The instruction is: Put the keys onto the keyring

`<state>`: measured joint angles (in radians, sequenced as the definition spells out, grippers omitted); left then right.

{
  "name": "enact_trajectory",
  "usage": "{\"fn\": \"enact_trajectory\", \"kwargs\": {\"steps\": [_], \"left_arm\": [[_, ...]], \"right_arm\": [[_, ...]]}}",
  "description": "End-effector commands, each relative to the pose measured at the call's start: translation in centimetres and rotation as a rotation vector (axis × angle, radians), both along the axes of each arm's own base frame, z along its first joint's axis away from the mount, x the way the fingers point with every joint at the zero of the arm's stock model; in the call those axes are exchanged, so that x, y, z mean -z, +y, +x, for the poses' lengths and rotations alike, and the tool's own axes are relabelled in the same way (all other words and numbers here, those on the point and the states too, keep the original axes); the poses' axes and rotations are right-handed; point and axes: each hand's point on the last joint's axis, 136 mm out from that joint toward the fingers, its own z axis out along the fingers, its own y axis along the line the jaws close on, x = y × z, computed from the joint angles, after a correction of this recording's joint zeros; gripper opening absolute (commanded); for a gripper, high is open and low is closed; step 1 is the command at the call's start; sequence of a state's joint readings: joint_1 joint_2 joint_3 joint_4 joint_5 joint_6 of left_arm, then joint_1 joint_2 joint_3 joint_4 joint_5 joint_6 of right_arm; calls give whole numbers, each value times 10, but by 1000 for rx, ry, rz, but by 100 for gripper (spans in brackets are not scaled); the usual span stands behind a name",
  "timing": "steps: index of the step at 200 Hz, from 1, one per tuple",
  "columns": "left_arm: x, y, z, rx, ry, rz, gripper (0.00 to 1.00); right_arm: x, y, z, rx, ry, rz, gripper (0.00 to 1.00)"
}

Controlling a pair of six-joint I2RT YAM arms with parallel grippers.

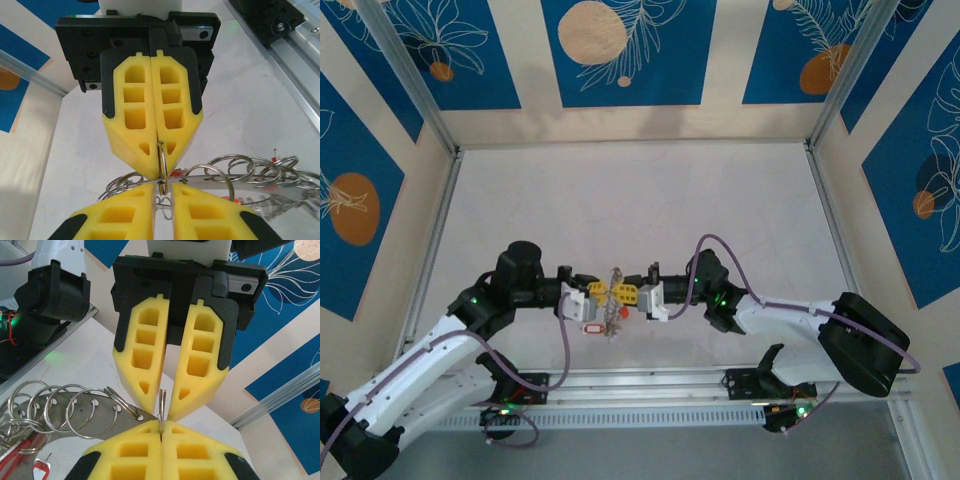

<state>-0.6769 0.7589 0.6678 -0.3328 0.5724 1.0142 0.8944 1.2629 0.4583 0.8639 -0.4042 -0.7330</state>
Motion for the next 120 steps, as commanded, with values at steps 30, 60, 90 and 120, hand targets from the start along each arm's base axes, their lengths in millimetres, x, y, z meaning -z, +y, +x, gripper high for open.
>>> {"fn": "enact_trajectory", "kwargs": {"steps": [30,60,90,120], "left_arm": [[-8,-8,-1,3,26,-84,19],[-7,-11,-2,15,49,-92,13],[-7,-9,0,4,42,-77,0],[-4,-4,6,-27,6,-36,0]], "right_arm": [[-28,7,4,13,-8,92,0],[-27,7,4,19,11,94,0],[-24,4,6,41,14,89,0],[-8,1,12,90,7,2,24]]}}
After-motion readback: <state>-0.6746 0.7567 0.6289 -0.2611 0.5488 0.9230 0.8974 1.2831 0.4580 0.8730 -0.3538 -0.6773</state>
